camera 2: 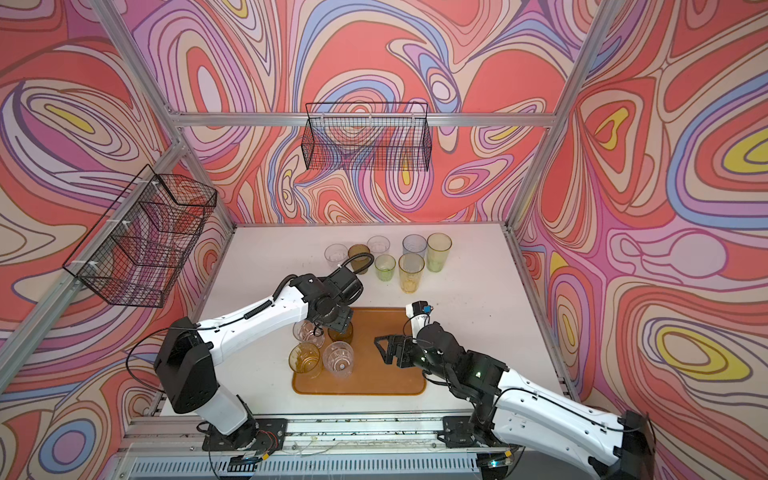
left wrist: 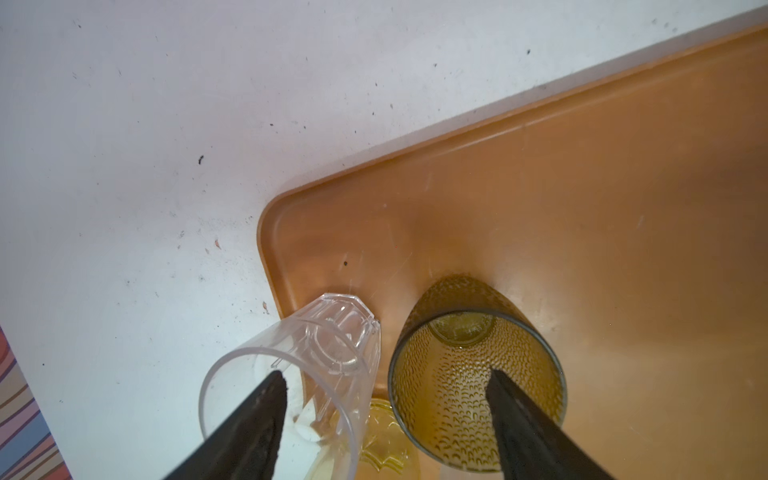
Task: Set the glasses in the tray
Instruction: 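Lift the left gripper away and move it toward the glass cluster, then grasp a clear faceted glass in the cluster with the left gripper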
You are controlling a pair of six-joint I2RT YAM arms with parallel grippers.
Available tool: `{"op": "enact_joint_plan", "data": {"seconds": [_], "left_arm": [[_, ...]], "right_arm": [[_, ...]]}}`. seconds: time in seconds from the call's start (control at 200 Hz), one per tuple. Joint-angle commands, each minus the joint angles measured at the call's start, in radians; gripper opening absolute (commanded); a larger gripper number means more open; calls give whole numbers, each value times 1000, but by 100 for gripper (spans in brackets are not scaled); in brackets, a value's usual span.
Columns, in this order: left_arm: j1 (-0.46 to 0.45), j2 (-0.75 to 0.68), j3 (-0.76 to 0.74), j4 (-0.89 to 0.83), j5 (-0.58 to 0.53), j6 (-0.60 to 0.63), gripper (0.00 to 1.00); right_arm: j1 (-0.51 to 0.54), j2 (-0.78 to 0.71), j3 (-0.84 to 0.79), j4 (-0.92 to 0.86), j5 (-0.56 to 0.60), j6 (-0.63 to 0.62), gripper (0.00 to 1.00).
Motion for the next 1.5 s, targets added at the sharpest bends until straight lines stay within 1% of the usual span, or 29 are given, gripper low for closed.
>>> {"op": "enact_joint_plan", "data": {"seconds": [0.0,0.095,0.155,0.27,0.366,0.476,0.566,0.706,0.796,0.991,1.077,1.177,1.312,1.387,1.497], "left_arm": [[8,-29,44,11,-5,13,82],[20,-29,62,35,14,12,85],[46,-30,71,53,40,5,86],[132,-38,73,107,145,-16,88],[189,-39,82,144,176,-35,90],[263,-24,99,180,263,-66,91],[323,-6,117,211,318,-95,97],[386,61,194,207,359,-97,100],[409,115,253,199,369,-92,100],[457,233,348,223,395,-104,100],[484,284,380,243,425,-117,100],[513,332,405,265,452,-127,95],[537,376,439,277,442,-125,84],[547,395,456,276,432,-117,76],[560,428,488,274,429,-109,60]], "right_arm": [[-5,2,22,-26,20,-5,98],[-4,12,35,-33,22,-14,98],[-5,20,41,-32,23,-22,98],[-5,39,56,-32,15,-43,98],[-5,55,76,-41,12,-68,98],[-5,73,103,-54,18,-112,98],[-4,90,132,-65,30,-148,98],[-6,136,190,-97,52,-195,98],[-7,165,222,-101,58,-225,98],[-26,216,281,-99,39,-277,98],[-42,226,290,-89,20,-289,98],[-56,238,291,-74,2,-305,98],[-63,272,294,-66,-7,-316,98],[-65,294,295,-58,-17,-319,98],[-68,327,301,-47,-17,-310,98]]}}
